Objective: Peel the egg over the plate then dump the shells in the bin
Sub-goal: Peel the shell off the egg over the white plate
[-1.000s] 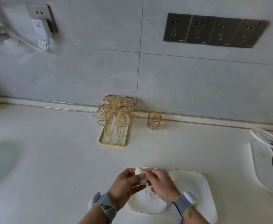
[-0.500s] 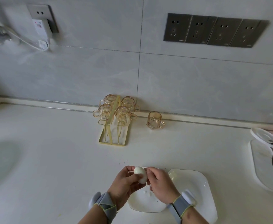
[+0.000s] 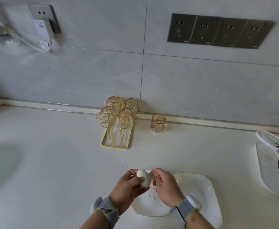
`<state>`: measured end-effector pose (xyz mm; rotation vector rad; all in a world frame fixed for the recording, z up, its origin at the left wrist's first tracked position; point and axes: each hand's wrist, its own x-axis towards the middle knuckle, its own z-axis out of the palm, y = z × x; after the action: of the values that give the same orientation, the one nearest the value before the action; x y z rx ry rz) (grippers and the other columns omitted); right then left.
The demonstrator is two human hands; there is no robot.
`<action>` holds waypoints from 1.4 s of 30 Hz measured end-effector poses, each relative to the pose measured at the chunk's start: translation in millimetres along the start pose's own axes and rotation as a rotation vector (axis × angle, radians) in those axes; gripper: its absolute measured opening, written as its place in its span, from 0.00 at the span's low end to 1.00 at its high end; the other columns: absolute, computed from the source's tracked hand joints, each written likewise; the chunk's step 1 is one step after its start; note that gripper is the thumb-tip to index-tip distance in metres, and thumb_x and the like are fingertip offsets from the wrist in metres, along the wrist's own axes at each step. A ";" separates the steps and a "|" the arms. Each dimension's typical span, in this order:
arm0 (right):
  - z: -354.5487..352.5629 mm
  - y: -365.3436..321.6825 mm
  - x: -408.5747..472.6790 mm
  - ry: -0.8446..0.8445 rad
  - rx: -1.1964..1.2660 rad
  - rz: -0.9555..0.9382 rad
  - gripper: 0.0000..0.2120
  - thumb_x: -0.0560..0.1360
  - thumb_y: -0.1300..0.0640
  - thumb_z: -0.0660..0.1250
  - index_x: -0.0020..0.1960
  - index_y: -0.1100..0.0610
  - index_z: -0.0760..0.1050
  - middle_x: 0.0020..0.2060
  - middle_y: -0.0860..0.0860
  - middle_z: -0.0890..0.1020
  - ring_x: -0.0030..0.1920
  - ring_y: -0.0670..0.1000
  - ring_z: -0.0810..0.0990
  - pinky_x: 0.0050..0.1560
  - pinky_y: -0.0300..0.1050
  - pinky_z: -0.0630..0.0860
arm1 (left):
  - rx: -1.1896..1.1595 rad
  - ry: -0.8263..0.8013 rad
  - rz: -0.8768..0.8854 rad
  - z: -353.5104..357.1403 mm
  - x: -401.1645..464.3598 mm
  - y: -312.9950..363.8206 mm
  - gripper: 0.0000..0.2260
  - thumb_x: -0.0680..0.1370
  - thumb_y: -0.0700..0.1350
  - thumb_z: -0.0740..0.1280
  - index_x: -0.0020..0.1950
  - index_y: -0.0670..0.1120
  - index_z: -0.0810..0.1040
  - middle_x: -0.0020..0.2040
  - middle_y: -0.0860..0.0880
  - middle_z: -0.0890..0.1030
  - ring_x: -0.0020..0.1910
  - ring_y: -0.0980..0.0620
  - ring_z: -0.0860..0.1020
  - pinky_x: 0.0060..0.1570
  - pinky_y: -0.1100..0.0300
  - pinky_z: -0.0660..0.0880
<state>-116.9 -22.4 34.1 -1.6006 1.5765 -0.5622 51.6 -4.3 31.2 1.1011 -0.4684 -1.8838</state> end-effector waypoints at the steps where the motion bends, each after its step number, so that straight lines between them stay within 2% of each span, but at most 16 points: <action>1: -0.4 0.6 0.7 0.016 -0.018 0.003 0.13 0.82 0.58 0.55 0.46 0.53 0.77 0.31 0.48 0.78 0.34 0.45 0.75 0.36 0.35 0.71 | -0.004 0.000 -0.004 0.2 -0.4 0.2 0.15 0.67 0.35 0.71 0.52 0.39 0.75 0.49 0.36 0.83 0.43 0.41 0.82 0.47 0.50 0.81; 5: -1.1 2.4 2.2 0.052 -0.044 0.024 0.13 0.82 0.59 0.56 0.43 0.51 0.75 0.30 0.47 0.77 0.33 0.44 0.73 0.35 0.31 0.70 | -0.037 0.016 -0.028 0.4 0.0 0.9 0.08 0.73 0.32 0.66 0.51 0.38 0.76 0.50 0.34 0.82 0.45 0.40 0.81 0.50 0.48 0.81; 7: -1.4 3.6 2.8 0.061 -0.053 0.038 0.13 0.82 0.59 0.56 0.44 0.52 0.76 0.30 0.46 0.76 0.33 0.44 0.73 0.35 0.31 0.69 | -0.057 0.028 -0.050 0.2 0.3 1.4 0.08 0.76 0.32 0.62 0.54 0.37 0.76 0.52 0.33 0.81 0.47 0.39 0.80 0.52 0.47 0.81; 9: -2.1 3.8 3.2 0.064 -0.049 0.041 0.13 0.82 0.59 0.56 0.46 0.54 0.77 0.31 0.45 0.76 0.34 0.43 0.74 0.35 0.30 0.69 | -0.065 0.036 -0.062 0.8 0.8 1.7 0.09 0.77 0.33 0.63 0.56 0.36 0.76 0.52 0.34 0.81 0.47 0.39 0.81 0.52 0.48 0.81; 13: -3.3 2.4 2.7 0.039 -0.037 0.032 0.13 0.83 0.58 0.55 0.48 0.56 0.77 0.31 0.46 0.76 0.34 0.43 0.73 0.35 0.31 0.69 | -0.042 0.047 -0.052 1.3 0.4 1.7 0.08 0.74 0.34 0.69 0.53 0.38 0.77 0.48 0.37 0.84 0.44 0.43 0.83 0.49 0.51 0.81; 18: -4.8 4.4 4.2 0.081 -0.047 0.059 0.14 0.82 0.60 0.54 0.46 0.58 0.77 0.32 0.44 0.76 0.36 0.46 0.75 0.36 0.31 0.68 | -0.031 0.064 -0.051 -0.9 1.8 0.9 0.06 0.75 0.31 0.66 0.50 0.39 0.79 0.49 0.37 0.83 0.43 0.43 0.83 0.47 0.51 0.81; 20: -7.6 6.9 6.8 0.109 -0.046 0.086 0.14 0.82 0.60 0.54 0.47 0.59 0.78 0.34 0.45 0.77 0.40 0.51 0.77 0.40 0.38 0.71 | -0.051 0.077 -0.043 -1.9 2.0 1.9 0.07 0.75 0.31 0.64 0.49 0.39 0.79 0.47 0.38 0.81 0.42 0.44 0.82 0.46 0.51 0.81; 22: -11.8 7.7 7.4 0.111 -0.058 0.098 0.13 0.81 0.59 0.58 0.49 0.57 0.81 0.37 0.46 0.81 0.42 0.50 0.79 0.44 0.41 0.73 | -0.076 0.072 -0.033 -2.9 1.3 3.1 0.08 0.75 0.31 0.64 0.51 0.38 0.79 0.46 0.38 0.81 0.42 0.43 0.82 0.46 0.51 0.82; 26: -15.2 6.5 3.9 0.088 -0.081 0.083 0.10 0.77 0.58 0.66 0.51 0.51 0.85 0.46 0.44 0.85 0.49 0.44 0.81 0.53 0.37 0.75 | -0.102 0.055 -0.042 -2.7 1.7 4.3 0.11 0.75 0.30 0.64 0.55 0.37 0.80 0.47 0.36 0.82 0.46 0.40 0.82 0.48 0.49 0.82; 28: -14.9 5.5 3.3 0.080 -0.064 0.075 0.09 0.77 0.55 0.66 0.49 0.54 0.85 0.44 0.48 0.86 0.46 0.45 0.81 0.51 0.41 0.77 | -0.073 0.055 -0.055 -1.7 2.3 4.2 0.11 0.75 0.31 0.65 0.55 0.38 0.81 0.48 0.37 0.82 0.47 0.40 0.82 0.49 0.48 0.81; 30: -14.6 1.2 2.6 0.041 0.026 0.054 0.14 0.78 0.50 0.64 0.45 0.58 0.82 0.38 0.55 0.84 0.33 0.46 0.78 0.41 0.48 0.78 | -0.026 0.057 -0.063 -0.7 1.8 3.9 0.11 0.75 0.32 0.66 0.55 0.40 0.82 0.48 0.38 0.83 0.46 0.42 0.82 0.49 0.49 0.81; 31: -13.9 -1.8 1.8 0.000 0.087 0.053 0.16 0.79 0.47 0.63 0.44 0.57 0.81 0.36 0.56 0.83 0.28 0.45 0.75 0.35 0.48 0.77 | 0.001 0.054 -0.064 0.1 1.2 3.8 0.11 0.74 0.33 0.68 0.55 0.42 0.82 0.48 0.39 0.84 0.46 0.44 0.82 0.48 0.51 0.81; 33: -9.4 -4.6 -0.3 -0.095 0.183 0.046 0.15 0.78 0.41 0.62 0.46 0.50 0.82 0.31 0.51 0.80 0.24 0.44 0.73 0.26 0.41 0.74 | 0.050 0.031 -0.062 3.0 -1.3 4.8 0.11 0.73 0.36 0.70 0.54 0.43 0.82 0.48 0.40 0.84 0.45 0.45 0.82 0.46 0.54 0.80; 35: -3.3 -4.6 -2.2 -0.147 0.200 0.025 0.14 0.77 0.37 0.62 0.51 0.43 0.82 0.29 0.47 0.79 0.24 0.44 0.74 0.27 0.37 0.72 | 0.070 -0.002 -0.057 6.0 -3.0 5.4 0.12 0.72 0.37 0.72 0.55 0.41 0.80 0.48 0.38 0.83 0.45 0.43 0.83 0.45 0.54 0.80; 37: 0.3 -4.2 -2.5 -0.146 0.186 0.006 0.13 0.78 0.39 0.60 0.52 0.41 0.82 0.28 0.47 0.79 0.25 0.45 0.75 0.29 0.37 0.73 | 0.078 -0.016 -0.048 6.5 -3.3 5.6 0.12 0.73 0.36 0.71 0.56 0.39 0.79 0.48 0.36 0.83 0.45 0.40 0.82 0.45 0.54 0.80; 42: 0.3 -4.4 -0.9 -0.085 0.140 -0.005 0.15 0.82 0.49 0.57 0.47 0.53 0.81 0.28 0.50 0.79 0.26 0.47 0.76 0.33 0.43 0.76 | 0.075 -0.020 -0.047 4.1 -1.2 4.2 0.15 0.69 0.37 0.72 0.55 0.40 0.78 0.48 0.36 0.82 0.48 0.38 0.82 0.46 0.53 0.79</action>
<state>-114.0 -21.9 37.6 -1.5039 1.4390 -0.5861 50.5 -6.0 36.8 1.1520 -0.5329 -1.9332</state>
